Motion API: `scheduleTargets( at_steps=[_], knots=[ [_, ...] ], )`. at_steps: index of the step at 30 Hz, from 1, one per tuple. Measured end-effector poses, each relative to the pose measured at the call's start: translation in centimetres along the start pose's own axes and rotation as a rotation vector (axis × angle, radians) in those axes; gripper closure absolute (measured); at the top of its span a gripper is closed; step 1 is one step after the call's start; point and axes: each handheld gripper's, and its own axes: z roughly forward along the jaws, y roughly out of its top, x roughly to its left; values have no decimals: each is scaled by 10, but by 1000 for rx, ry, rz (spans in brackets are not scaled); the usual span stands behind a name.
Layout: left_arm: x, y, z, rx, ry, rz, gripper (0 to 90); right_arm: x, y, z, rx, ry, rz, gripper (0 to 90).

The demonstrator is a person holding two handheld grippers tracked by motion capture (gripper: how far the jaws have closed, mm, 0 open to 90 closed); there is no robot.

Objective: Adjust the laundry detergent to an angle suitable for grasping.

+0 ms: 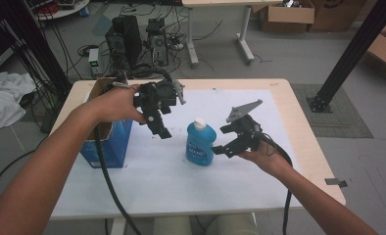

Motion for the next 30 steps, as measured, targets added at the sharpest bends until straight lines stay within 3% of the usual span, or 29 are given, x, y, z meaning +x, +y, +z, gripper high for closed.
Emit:
scheduleTargets(
  at_steps=[8,15,20,30],
  knots=[
    [1,1,1,3,-2,2,192,2,8,25,-54,-9,-3,185],
    [2,-1,2,3,-6,-7,197,2,12,38,-79,11,-14,275],
    [4,-3,2,2,-2,-6,199,1,13,41,-94,15,-36,378],
    [5,-5,3,-2,0,-10,202,4,14,40,-95,-12,-91,408]
  ],
)
